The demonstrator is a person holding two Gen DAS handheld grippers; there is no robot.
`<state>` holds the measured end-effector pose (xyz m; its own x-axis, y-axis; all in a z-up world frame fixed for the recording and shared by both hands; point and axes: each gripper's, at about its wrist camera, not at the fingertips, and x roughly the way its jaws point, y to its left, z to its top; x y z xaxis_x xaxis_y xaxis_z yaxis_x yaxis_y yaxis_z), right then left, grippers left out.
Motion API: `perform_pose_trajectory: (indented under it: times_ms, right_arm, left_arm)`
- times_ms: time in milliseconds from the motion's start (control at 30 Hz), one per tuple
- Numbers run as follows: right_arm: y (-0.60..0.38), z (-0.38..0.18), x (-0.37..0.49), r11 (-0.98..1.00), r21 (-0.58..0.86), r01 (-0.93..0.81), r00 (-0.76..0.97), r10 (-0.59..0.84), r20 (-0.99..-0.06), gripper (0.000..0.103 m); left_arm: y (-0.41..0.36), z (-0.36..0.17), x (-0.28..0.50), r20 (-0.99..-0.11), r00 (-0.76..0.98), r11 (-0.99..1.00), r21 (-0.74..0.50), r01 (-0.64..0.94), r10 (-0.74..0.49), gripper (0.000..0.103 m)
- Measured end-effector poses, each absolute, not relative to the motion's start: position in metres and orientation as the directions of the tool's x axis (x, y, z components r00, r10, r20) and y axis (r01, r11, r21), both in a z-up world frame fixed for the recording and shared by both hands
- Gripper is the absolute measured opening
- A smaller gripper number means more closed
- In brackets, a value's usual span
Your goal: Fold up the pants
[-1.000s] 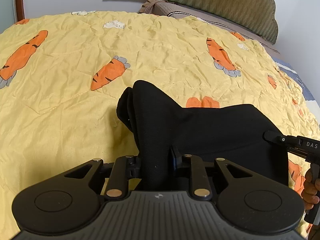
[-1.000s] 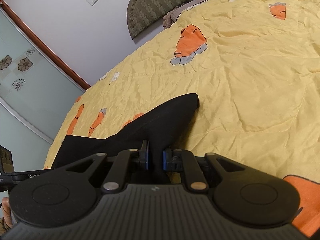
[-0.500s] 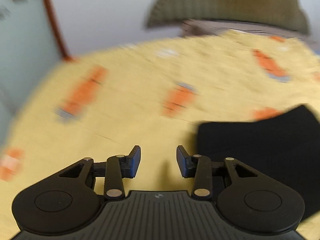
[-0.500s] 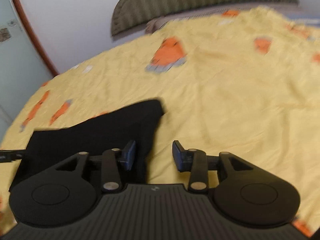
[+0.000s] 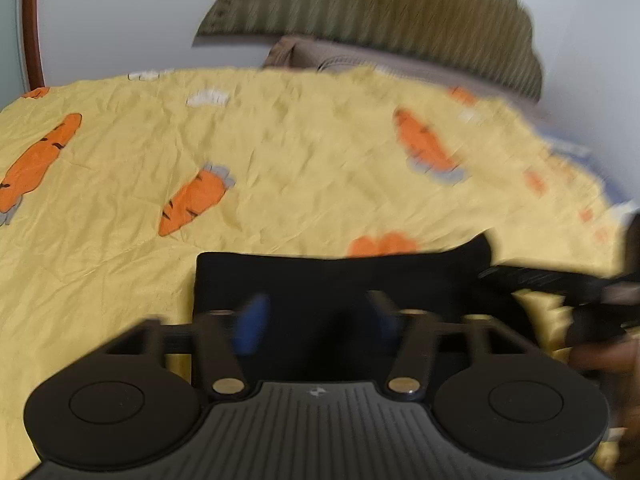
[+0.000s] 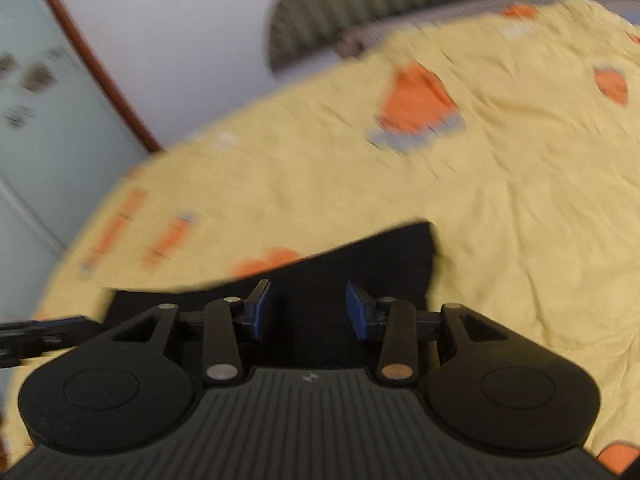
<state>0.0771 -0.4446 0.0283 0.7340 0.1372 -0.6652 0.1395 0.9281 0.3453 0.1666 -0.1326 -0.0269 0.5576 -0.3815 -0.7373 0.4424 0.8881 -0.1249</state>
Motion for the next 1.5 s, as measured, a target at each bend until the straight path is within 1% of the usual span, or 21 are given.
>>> perform_pose_trajectory:
  times_ms: [33, 133, 200, 267, 300, 333, 367, 400, 467, 567, 667, 733, 800, 900, 1000, 1033, 1133, 1233, 1333, 1433, 1500]
  right_arm:
    - [-0.452, 0.02, 0.08, 0.919, 0.361, 0.159, 0.73, 0.137, -0.669, 0.026]
    - [-0.475, 0.016, 0.07, 0.852, 0.486, 0.194, 0.753, 0.189, -0.631, 0.025]
    - [-0.477, 0.027, 0.052, 0.85, 0.482, 0.211, 0.773, 0.156, -0.615, 0.031]
    - [-0.466, 0.043, 0.027, 0.891, 0.422, 0.165, 0.796, 0.132, -0.59, 0.047]
    - [-0.459, 0.05, 0.015, 0.908, 0.405, 0.108, 0.803, 0.161, -0.575, 0.049]
    - [-0.452, 0.053, 0.005, 0.914, 0.402, 0.052, 0.802, 0.202, -0.563, 0.055]
    - [-0.445, 0.052, -0.004, 0.917, 0.399, 0.006, 0.791, 0.24, -0.564, 0.062]
    - [-0.439, 0.05, -0.009, 0.926, 0.378, -0.012, 0.771, 0.249, -0.586, 0.064]
    - [-0.427, 0.033, -0.01, 0.965, 0.262, -0.005, 0.717, 0.186, -0.672, 0.063]
    - [-0.42, 0.023, -0.013, 0.983, 0.183, -0.018, 0.729, 0.139, -0.671, 0.064]
    - [-0.401, 0.037, -0.025, 0.996, 0.065, 0.061, 0.746, -0.002, -0.666, 0.065]
    - [-0.386, 0.043, -0.044, 0.999, 0.037, -0.009, 0.775, 0.03, -0.632, 0.065]
    - [-0.375, 0.038, -0.057, 0.997, 0.043, -0.061, 0.759, 0.074, -0.647, 0.065]
    - [-0.364, 0.015, -0.063, 0.996, -0.049, -0.074, 0.738, 0.022, -0.675, 0.07]
    - [-0.366, 0.019, -0.066, 0.998, -0.026, -0.052, 0.74, 0.021, -0.672, 0.072]
    - [-0.365, 0.025, -0.067, 0.999, -0.031, -0.04, 0.748, 0.009, -0.664, 0.075]
    - [-0.364, 0.041, -0.066, 0.997, -0.075, 0.009, 0.805, -0.052, -0.591, 0.096]
    - [-0.368, 0.051, -0.048, 0.996, -0.086, 0.04, 0.837, -0.08, -0.542, 0.095]
    - [-0.372, 0.051, -0.013, 0.993, -0.092, 0.072, 0.844, -0.11, -0.525, 0.091]
    - [-0.376, 0.05, 0.025, 0.992, -0.112, 0.059, 0.843, -0.11, -0.526, 0.09]
    - [-0.38, 0.046, 0.048, 0.996, -0.085, 0.031, 0.836, -0.072, -0.544, 0.09]
  left_arm:
    - [-0.135, -0.037, 0.175, -0.753, 0.555, 0.894, -0.098, 0.436, -0.353, 0.065]
    - [-0.135, -0.04, 0.172, -0.731, 0.61, 0.894, 0.002, 0.447, -0.304, 0.065]
    - [-0.127, -0.03, 0.161, -0.71, 0.627, 0.895, -0.012, 0.446, -0.321, 0.065]
    - [-0.119, -0.023, 0.148, -0.695, 0.635, 0.893, -0.022, 0.449, -0.336, 0.065]
    - [-0.115, -0.023, 0.142, -0.695, 0.633, 0.892, -0.027, 0.452, -0.342, 0.067]
    - [-0.115, -0.026, 0.14, -0.702, 0.626, 0.892, -0.028, 0.451, -0.339, 0.069]
    - [-0.115, -0.032, 0.14, -0.719, 0.616, 0.896, -0.017, 0.445, -0.32, 0.07]
    - [-0.119, -0.042, 0.142, -0.737, 0.607, 0.897, 0.002, 0.441, -0.297, 0.072]
    - [-0.124, -0.053, 0.143, -0.726, 0.628, 0.902, 0.023, 0.431, -0.282, 0.078]
    - [-0.119, -0.041, 0.136, -0.717, 0.638, 0.911, 0.01, 0.412, -0.281, 0.078]
    - [-0.106, -0.026, 0.118, -0.675, 0.68, 0.913, 0.023, 0.407, -0.286, 0.078]
    - [-0.098, -0.032, 0.111, -0.708, 0.652, 0.92, 0.008, 0.393, -0.272, 0.078]
    - [-0.092, -0.051, 0.11, -0.748, 0.605, 0.923, -0.029, 0.383, -0.274, 0.078]
    - [-0.08, -0.057, 0.108, -0.727, 0.611, 0.926, -0.089, 0.366, -0.312, 0.079]
    - [-0.069, -0.043, 0.101, -0.689, 0.65, 0.931, -0.104, 0.35, -0.321, 0.078]
    - [-0.068, -0.039, 0.097, -0.668, 0.677, 0.934, -0.081, 0.348, -0.31, 0.078]
    - [-0.072, -0.025, 0.094, -0.61, 0.735, 0.939, -0.043, 0.341, -0.295, 0.078]
    - [-0.088, -0.015, 0.11, -0.607, 0.745, 0.94, -0.013, 0.341, -0.278, 0.078]
    - [-0.107, -0.022, 0.138, -0.658, 0.719, 0.949, 0.023, 0.315, -0.223, 0.078]
    - [-0.119, -0.036, 0.162, -0.707, 0.671, 0.944, 0.011, 0.329, -0.225, 0.079]
    - [-0.126, -0.047, 0.173, -0.726, 0.658, 0.947, 0.028, 0.32, -0.201, 0.085]
